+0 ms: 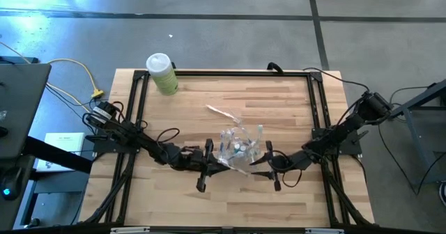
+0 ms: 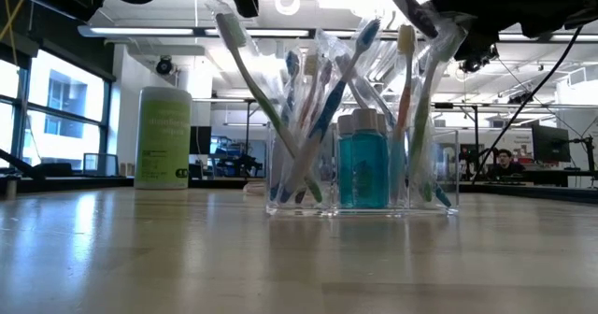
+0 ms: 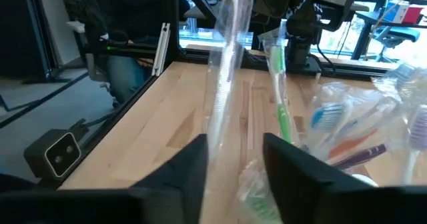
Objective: Pick & Place toothbrushing station
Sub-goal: Put the violet toothbrush into the transparent organizer
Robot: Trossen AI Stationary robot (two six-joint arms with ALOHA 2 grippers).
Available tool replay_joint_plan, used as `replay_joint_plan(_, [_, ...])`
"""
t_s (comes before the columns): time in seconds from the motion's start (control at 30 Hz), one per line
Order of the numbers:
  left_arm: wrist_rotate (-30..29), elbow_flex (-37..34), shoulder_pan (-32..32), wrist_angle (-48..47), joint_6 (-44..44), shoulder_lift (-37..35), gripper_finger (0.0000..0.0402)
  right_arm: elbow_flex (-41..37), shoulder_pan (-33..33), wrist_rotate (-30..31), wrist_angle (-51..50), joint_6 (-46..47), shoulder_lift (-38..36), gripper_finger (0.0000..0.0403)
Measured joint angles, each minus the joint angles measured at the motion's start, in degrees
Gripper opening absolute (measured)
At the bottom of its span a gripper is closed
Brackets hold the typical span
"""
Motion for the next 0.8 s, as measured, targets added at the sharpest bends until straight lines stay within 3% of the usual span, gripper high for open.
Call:
replay_joint_plan(0.17, [2.6,0.0,-0.2,-1.4,-3.0,0.0,0.0003,0.0,0.4,0.0,0.5,1.7,0.0,0.0206])
replay_joint_plan(0.3, [4.0,0.0,-0.1,-4.0,-6.1,0.0,0.0003,0.0,0.3,0.0,2.3,1.5,0.0,0.0237])
replay_joint_plan(0.53, [8.1,0.6,1.8,-8.9,-12.7,0.0,0.0003,3.1,0.2,0.0,4.0,-0.4,0.0,0.0243])
replay_joint_plan(0.8, [6.5,8.7,1.3,-26.6,-9.6,0.0,0.0003,12.7,-1.4,2.4,-8.8,1.0,0.1,0.024])
